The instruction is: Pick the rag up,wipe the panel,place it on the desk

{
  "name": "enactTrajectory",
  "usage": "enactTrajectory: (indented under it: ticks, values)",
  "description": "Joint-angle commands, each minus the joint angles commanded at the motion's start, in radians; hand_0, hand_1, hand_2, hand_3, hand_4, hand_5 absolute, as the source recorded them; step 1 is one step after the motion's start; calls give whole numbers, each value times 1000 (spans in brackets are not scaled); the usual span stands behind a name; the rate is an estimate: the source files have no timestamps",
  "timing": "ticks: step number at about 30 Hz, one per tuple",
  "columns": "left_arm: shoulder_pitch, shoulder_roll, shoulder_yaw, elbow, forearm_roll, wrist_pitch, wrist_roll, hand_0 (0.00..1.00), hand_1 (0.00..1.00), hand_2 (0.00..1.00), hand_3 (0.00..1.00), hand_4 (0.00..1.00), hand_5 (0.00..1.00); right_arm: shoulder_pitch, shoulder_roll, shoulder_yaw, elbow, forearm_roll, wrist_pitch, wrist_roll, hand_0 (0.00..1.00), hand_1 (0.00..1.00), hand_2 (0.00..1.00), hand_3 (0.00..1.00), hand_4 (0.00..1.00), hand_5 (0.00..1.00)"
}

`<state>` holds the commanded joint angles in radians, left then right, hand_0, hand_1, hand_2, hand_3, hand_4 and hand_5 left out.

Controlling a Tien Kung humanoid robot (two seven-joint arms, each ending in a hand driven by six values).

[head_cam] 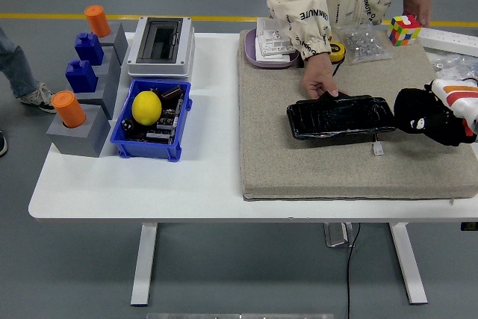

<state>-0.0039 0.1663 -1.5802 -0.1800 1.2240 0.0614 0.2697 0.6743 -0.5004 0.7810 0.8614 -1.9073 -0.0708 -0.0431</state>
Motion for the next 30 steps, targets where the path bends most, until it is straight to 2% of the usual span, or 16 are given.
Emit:
enactTrajectory:
  ticks: [17,30]
  values:
    - [5,6,-1,0,3,0,-1,650,698,747,566,601,480,26,21,-30,8,0,3,-5,314,454,497,497,761,223]
    - [-1,10,0,0,2,0,-3,652,698,747,566,601,479,59,75,-81,44,7,6,-15,310,454,497,497,765,224]
